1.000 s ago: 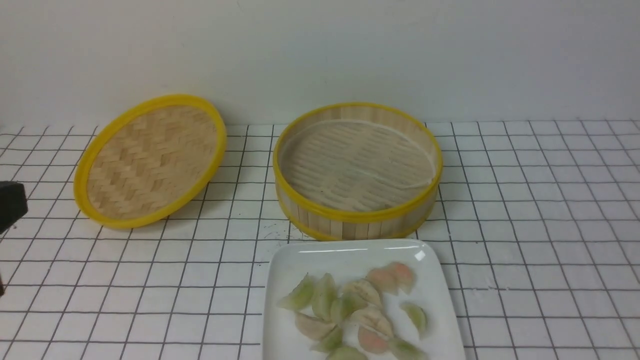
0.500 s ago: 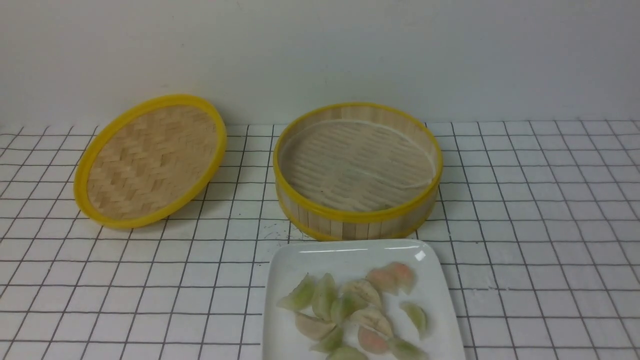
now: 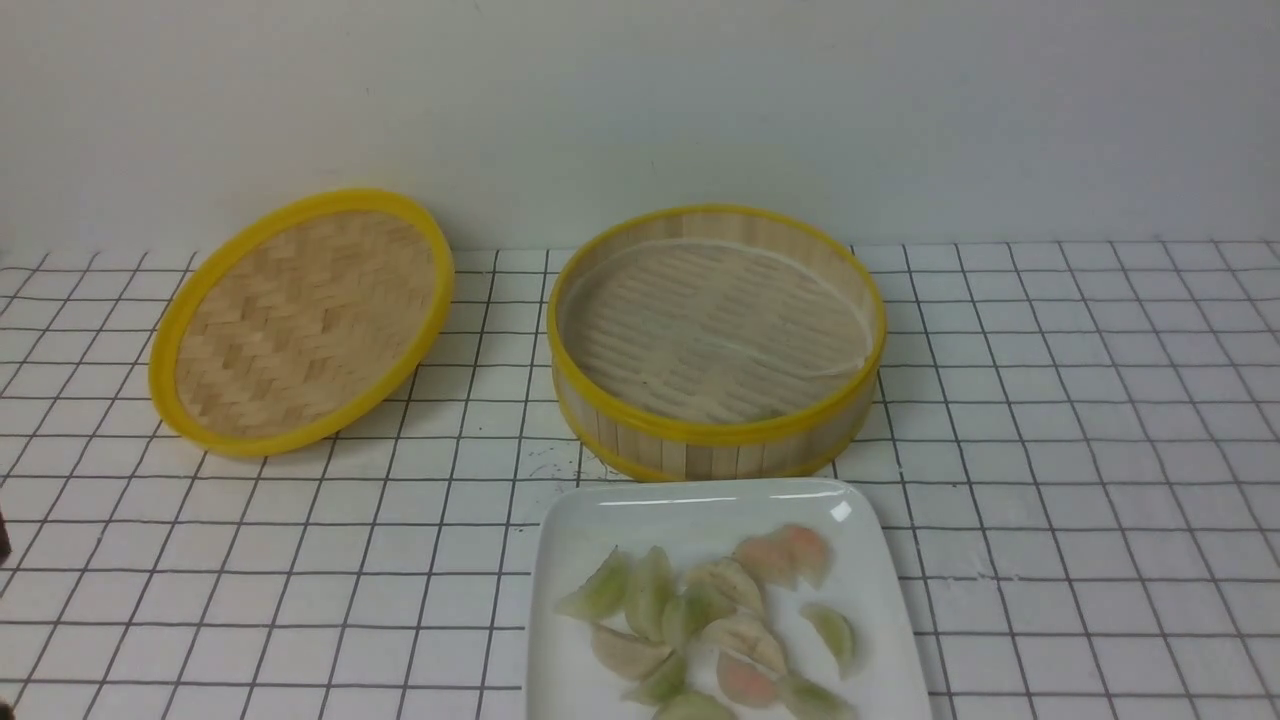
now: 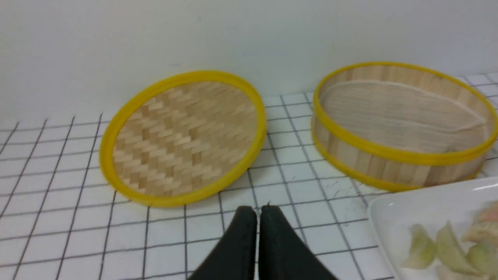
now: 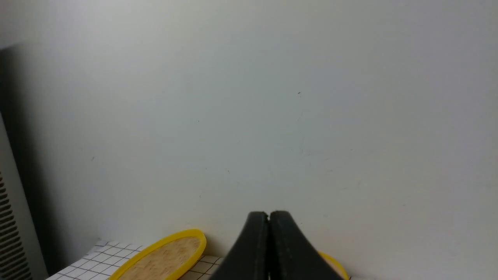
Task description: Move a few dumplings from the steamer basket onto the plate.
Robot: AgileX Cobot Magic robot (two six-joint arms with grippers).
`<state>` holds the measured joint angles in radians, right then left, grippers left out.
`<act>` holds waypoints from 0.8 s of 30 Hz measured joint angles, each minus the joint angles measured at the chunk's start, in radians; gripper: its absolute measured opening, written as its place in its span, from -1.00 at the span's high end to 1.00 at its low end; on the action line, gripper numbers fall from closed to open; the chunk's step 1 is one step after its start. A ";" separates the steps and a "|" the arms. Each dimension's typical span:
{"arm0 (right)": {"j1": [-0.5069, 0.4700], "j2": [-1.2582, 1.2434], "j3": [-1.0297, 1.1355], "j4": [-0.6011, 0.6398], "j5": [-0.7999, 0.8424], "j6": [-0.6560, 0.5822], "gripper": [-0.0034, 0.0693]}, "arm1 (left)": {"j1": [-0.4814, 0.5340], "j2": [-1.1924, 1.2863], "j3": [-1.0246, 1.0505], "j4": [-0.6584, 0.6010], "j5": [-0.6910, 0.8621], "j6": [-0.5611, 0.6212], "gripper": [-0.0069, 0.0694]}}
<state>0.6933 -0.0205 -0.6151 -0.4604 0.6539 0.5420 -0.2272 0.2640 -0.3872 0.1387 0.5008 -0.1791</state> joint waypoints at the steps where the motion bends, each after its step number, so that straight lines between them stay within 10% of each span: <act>1: 0.000 0.000 0.000 0.000 0.000 -0.001 0.93 | 0.052 -0.042 0.053 -0.043 -0.028 0.053 0.83; 9: 0.000 0.000 0.000 0.000 0.001 -0.005 0.93 | 0.223 -0.263 0.335 -0.158 -0.082 0.259 0.83; 24: 0.000 0.000 0.000 0.000 0.005 -0.006 0.93 | 0.225 -0.274 0.411 -0.160 -0.107 0.262 0.83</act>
<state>0.6933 -0.0205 -0.6151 -0.4607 0.6594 0.5359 -0.0021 -0.0099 0.0239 -0.0211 0.3939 0.0827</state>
